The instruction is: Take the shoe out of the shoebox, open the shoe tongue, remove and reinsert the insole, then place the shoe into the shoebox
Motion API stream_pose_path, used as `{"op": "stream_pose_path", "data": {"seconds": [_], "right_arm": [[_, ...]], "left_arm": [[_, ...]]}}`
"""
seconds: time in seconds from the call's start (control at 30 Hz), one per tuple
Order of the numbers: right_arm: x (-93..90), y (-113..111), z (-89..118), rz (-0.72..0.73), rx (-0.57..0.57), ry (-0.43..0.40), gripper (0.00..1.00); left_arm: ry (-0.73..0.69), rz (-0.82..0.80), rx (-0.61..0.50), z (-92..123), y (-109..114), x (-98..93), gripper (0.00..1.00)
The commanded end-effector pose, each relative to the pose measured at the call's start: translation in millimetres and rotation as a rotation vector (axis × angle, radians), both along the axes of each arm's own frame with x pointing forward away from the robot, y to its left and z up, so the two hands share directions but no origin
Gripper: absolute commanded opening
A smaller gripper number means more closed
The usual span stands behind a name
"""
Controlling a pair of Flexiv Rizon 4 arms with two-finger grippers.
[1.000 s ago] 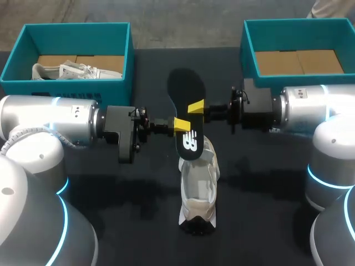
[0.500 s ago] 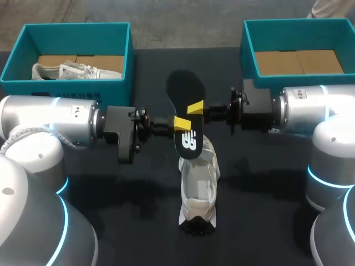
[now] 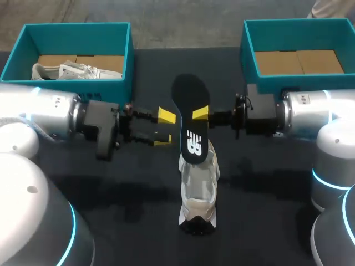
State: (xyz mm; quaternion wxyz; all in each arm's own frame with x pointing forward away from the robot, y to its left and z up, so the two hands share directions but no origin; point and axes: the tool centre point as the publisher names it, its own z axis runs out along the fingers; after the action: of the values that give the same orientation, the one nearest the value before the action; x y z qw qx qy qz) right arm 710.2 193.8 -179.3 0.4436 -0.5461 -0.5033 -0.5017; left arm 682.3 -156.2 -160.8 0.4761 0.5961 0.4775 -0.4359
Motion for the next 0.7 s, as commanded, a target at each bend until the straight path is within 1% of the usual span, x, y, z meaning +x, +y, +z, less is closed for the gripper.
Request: {"op": "stream_pose_path", "data": {"seconds": [0.03, 0.13, 0.2, 0.37, 0.57, 0.7], "right_arm": [[-3.0, -4.0, -7.6, -0.005, 0.016, 0.010, 0.00], [-3.2, -4.2, -9.3, -0.005, 0.016, 0.011, 0.00], [-3.2, -4.2, -9.3, -0.005, 0.016, 0.011, 0.00], [-3.2, -4.2, -9.3, -0.005, 0.016, 0.011, 0.00], [-3.2, -4.2, -9.3, -0.005, 0.016, 0.011, 0.00], [-3.2, -4.2, -9.3, -0.005, 0.016, 0.011, 0.00]], "left_arm": [[0.008, 0.027, 0.134, 26.1, 35.0, -3.4, 1.00], [0.030, 0.042, 0.238, 32.5, 40.3, 2.7, 1.00], [0.046, 0.040, 0.288, 38.5, 42.1, 7.8, 1.00], [0.085, 0.065, 0.442, 49.0, 44.2, 28.4, 1.00], [0.117, 0.075, 0.561, 63.2, 45.0, 46.0, 1.00], [0.135, 0.050, 0.642, 77.4, 44.4, 59.4, 1.00]]}}
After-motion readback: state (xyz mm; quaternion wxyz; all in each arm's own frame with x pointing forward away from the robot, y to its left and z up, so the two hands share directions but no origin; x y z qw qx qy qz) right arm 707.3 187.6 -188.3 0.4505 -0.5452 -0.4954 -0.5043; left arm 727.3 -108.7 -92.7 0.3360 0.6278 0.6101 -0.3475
